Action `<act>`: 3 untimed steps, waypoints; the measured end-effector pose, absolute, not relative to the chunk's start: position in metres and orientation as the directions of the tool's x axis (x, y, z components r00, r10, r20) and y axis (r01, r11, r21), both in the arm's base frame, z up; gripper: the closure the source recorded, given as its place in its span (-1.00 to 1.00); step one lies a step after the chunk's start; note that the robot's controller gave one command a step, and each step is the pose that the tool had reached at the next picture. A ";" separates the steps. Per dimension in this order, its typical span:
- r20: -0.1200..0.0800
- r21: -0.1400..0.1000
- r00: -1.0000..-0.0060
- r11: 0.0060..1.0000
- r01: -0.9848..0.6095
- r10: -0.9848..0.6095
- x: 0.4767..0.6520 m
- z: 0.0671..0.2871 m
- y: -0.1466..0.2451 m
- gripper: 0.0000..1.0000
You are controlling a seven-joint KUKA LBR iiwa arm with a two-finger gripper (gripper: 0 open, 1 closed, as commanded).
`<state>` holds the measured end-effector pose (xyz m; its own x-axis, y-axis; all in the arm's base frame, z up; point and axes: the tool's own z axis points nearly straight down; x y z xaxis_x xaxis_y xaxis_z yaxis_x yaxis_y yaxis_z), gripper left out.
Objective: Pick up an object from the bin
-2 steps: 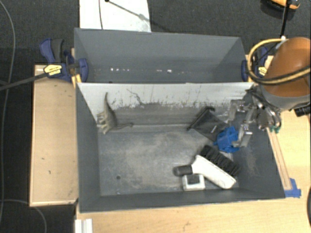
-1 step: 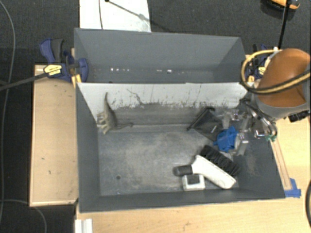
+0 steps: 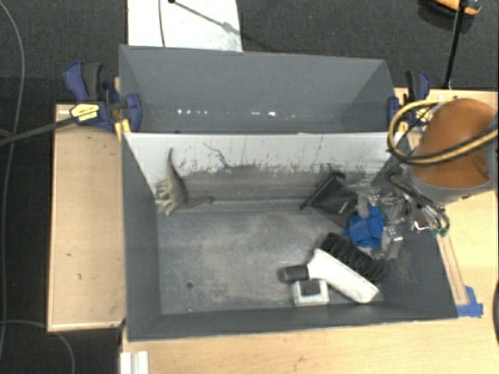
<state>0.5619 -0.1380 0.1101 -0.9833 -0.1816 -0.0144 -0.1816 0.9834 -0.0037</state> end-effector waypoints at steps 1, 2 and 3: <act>-0.009 -0.004 -0.962 0.962 -0.273 -0.273 0.566 0.072 -0.130 -1.00; -0.007 -0.004 -0.926 0.926 -0.378 -0.378 0.564 0.071 -0.130 -1.00; -0.012 -0.008 -0.864 0.864 -0.503 -0.503 0.564 0.071 -0.136 -1.00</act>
Offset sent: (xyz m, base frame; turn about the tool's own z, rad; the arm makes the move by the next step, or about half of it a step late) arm 0.0012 0.0023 -0.0401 -0.3461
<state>0.5638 -0.1358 0.0710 -0.8644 -0.5027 -0.0124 -0.5027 0.8644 -0.0078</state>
